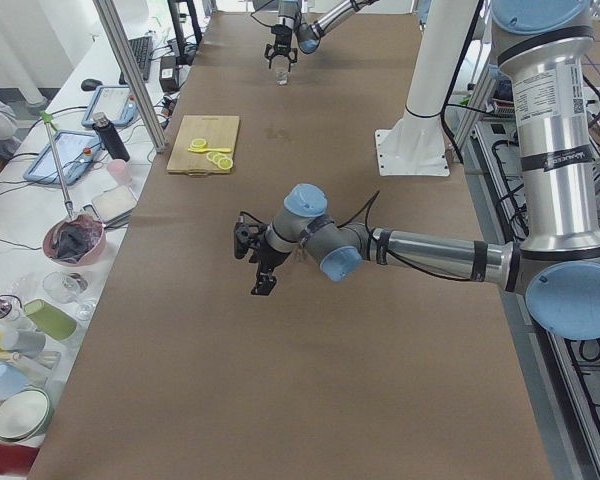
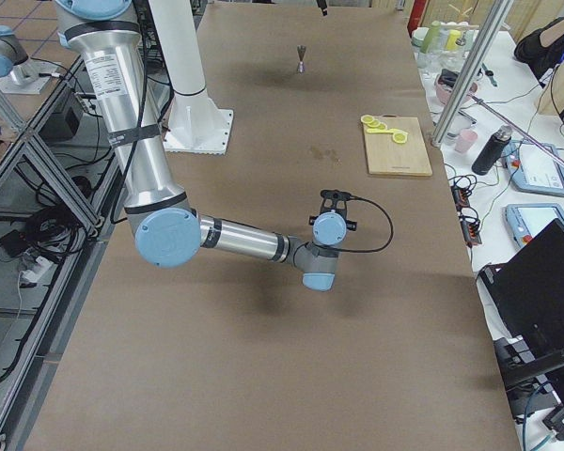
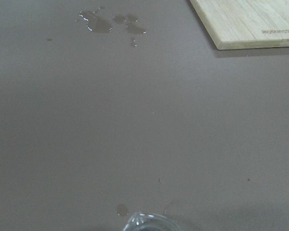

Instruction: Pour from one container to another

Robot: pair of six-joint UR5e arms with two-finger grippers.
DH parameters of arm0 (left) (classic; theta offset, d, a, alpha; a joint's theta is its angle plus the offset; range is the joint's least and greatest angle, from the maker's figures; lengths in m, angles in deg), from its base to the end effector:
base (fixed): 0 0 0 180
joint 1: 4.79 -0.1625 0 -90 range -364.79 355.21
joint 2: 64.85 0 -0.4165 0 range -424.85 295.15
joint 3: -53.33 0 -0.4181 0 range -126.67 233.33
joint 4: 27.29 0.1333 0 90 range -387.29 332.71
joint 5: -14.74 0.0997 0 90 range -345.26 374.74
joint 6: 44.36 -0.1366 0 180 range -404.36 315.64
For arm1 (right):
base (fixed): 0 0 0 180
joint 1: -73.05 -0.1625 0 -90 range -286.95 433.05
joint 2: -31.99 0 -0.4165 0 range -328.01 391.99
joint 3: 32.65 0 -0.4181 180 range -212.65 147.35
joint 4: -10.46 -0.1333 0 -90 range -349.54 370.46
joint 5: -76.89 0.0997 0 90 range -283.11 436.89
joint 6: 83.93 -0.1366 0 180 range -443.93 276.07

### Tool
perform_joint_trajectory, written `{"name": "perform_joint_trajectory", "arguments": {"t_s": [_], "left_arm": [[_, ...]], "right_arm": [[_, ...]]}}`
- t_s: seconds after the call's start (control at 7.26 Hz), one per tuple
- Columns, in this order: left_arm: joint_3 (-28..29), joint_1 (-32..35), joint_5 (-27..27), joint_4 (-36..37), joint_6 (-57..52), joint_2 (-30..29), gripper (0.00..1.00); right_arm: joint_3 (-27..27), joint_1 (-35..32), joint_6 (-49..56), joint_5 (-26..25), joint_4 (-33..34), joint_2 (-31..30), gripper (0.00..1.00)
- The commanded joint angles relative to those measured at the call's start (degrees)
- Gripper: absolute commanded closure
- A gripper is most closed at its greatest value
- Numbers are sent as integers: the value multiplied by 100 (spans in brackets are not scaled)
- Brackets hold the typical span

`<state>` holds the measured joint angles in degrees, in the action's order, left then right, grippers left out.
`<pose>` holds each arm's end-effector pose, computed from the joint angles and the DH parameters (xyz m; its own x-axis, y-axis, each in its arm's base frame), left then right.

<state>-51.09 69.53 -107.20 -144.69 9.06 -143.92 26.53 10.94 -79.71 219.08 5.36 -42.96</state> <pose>0.0719 -0.4819 0.5943 0.6294 -0.3710 -0.6828 0.4589 0.8865 -0.0586 -0.2635 -0.5521 0.5959 0.1718 -0.9824 0.0736 0.0995 0.0916 0.9908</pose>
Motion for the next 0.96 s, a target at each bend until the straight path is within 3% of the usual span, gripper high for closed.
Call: {"name": "perform_joint_trajectory", "arguments": {"t_s": [0.0, 0.28, 0.55, 0.83], "left_arm": [[88, 854, -1128, 1531, -686, 31, 1], [97, 1494, -1121, 2936, -3694, -38, 1], [123, 1656, -1103, 3119, -6909, 22, 1], [211, 1970, -1130, 3162, -7197, 127, 1]], "right_arm": [[434, -361, -804, 54, 297, -12, 0], [1241, -923, -966, -34, 1925, -99, 0], [1900, -1390, -966, -235, 3814, -134, 0], [2473, -1541, -966, -1031, 5162, -484, 0]]}}
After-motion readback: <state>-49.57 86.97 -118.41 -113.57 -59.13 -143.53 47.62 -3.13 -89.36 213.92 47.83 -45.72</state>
